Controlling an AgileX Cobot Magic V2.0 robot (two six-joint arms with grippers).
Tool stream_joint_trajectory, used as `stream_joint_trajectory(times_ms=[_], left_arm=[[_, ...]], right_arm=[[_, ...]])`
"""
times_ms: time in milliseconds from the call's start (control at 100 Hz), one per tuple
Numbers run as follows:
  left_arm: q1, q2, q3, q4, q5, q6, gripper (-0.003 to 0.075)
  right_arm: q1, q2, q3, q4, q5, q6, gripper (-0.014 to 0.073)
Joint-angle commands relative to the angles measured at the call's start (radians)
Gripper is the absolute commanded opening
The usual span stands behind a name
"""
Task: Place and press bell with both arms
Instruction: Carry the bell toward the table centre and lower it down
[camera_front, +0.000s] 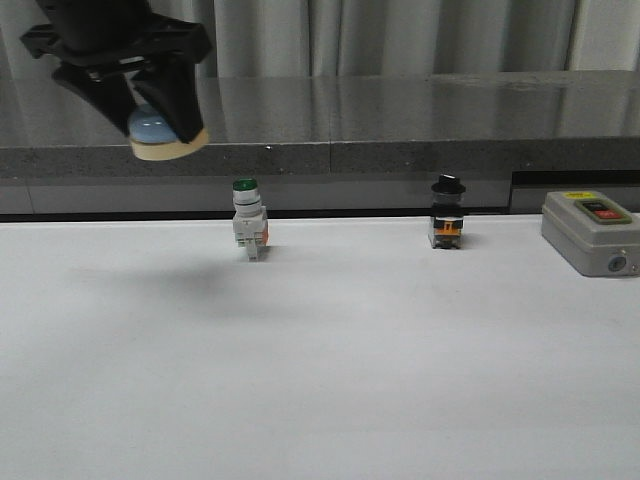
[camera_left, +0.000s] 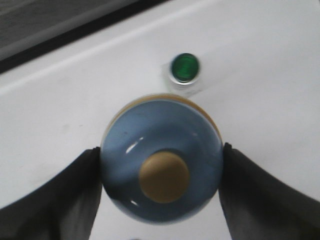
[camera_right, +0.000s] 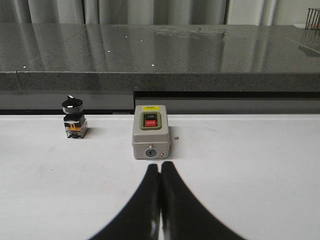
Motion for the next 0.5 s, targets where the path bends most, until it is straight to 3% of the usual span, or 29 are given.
stream_joint_trajectory(times_ms=[0,250,490], left_arm=[[-0.058,-0.050,-0.032,-0.030,-0.036,0.012,0.0261],[-0.215,0.034,-0.032,-0.030,-0.088,0.018,0.0261],[-0.281,0.130,-0.032,-0.030,-0.121,0.018,0.0262]], right_arm=[[-0.003,-0.013,-0.014,-0.009,-0.076,-0.005,-0.0069],[-0.003,-0.013,-0.014,-0.009,-0.076,-0.005,-0.0069],[-0.003,-0.013,-0.014,-0.009,-0.076,-0.005,-0.0069]])
